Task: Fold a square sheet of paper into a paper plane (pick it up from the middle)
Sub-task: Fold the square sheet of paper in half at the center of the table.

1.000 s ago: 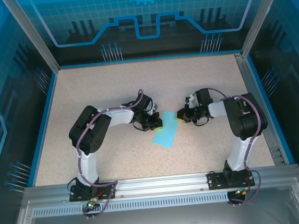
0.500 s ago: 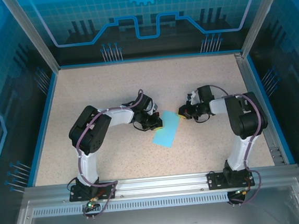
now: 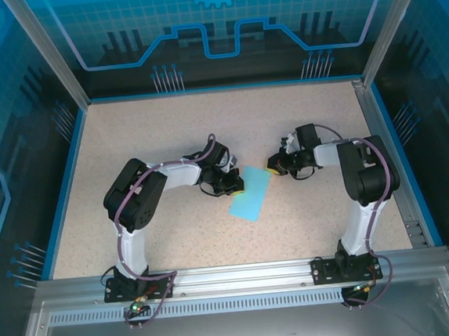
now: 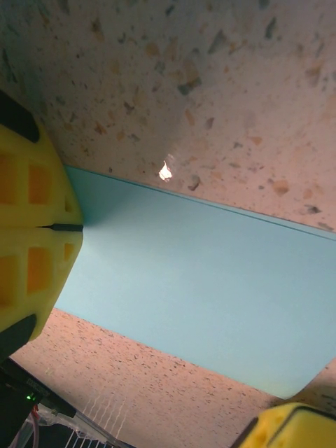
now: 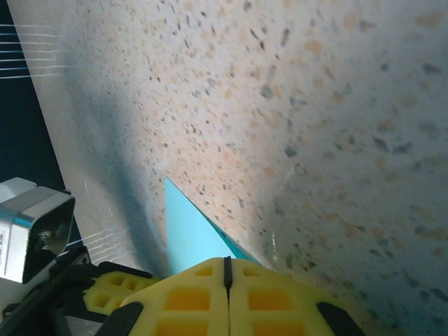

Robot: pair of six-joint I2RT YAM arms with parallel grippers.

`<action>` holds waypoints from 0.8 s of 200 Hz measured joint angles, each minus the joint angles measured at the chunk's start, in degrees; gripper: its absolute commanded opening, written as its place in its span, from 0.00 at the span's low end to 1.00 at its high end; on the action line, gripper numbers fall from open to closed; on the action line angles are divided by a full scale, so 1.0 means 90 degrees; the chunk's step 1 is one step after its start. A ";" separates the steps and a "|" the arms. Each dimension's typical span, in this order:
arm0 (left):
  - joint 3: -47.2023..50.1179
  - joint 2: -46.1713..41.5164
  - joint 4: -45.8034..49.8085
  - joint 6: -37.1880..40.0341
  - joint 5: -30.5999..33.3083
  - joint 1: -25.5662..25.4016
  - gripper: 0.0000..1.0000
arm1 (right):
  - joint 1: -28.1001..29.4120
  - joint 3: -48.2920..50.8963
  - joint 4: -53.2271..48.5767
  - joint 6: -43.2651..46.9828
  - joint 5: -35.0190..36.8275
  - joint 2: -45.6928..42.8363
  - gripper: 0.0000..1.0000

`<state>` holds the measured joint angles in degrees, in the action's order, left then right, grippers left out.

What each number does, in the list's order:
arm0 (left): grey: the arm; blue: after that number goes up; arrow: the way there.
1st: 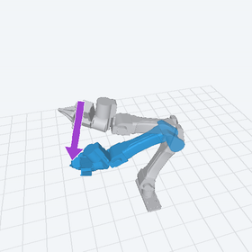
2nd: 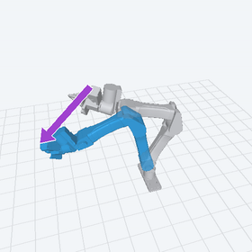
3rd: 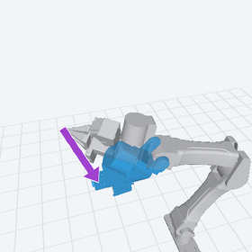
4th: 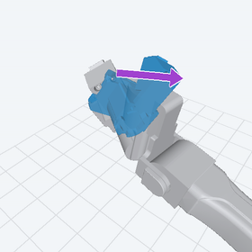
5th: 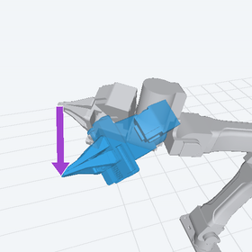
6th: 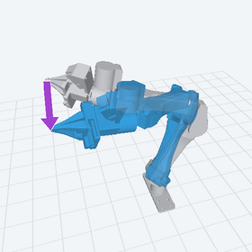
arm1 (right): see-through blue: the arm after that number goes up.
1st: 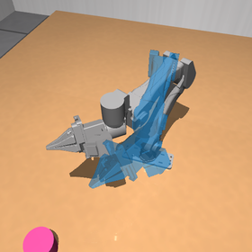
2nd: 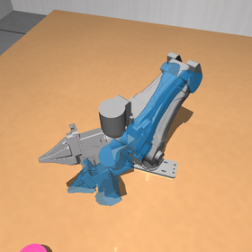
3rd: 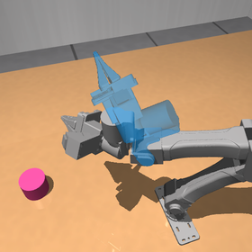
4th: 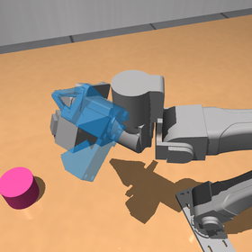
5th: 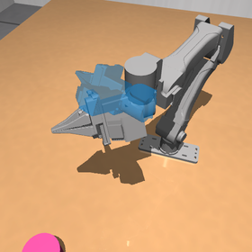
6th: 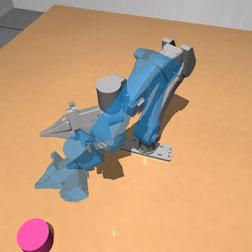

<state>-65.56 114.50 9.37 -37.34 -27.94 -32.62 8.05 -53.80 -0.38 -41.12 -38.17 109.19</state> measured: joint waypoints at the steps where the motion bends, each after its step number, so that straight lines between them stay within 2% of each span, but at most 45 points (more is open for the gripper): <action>1: 0.0000 0.0000 0.0000 0.0000 0.0000 0.0000 0.00 | 0.0000 -0.0005 0.0000 0.0000 0.0002 0.0000 0.06; 120: -0.0034 0.0000 0.0063 0.0000 0.0000 -0.0002 0.00 | -0.0027 0.0119 0.0209 -0.0041 -0.0029 0.0129 0.07; 160: -0.0129 0.0000 0.0228 -0.0005 0.0007 -0.0002 0.00 | -0.0019 0.0119 -0.0697 0.0177 0.0495 -0.0690 0.14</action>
<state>-66.72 114.50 11.42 -37.39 -27.88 -32.64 7.88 -52.73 -6.66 -39.53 -33.71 102.98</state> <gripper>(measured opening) 0.052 0.131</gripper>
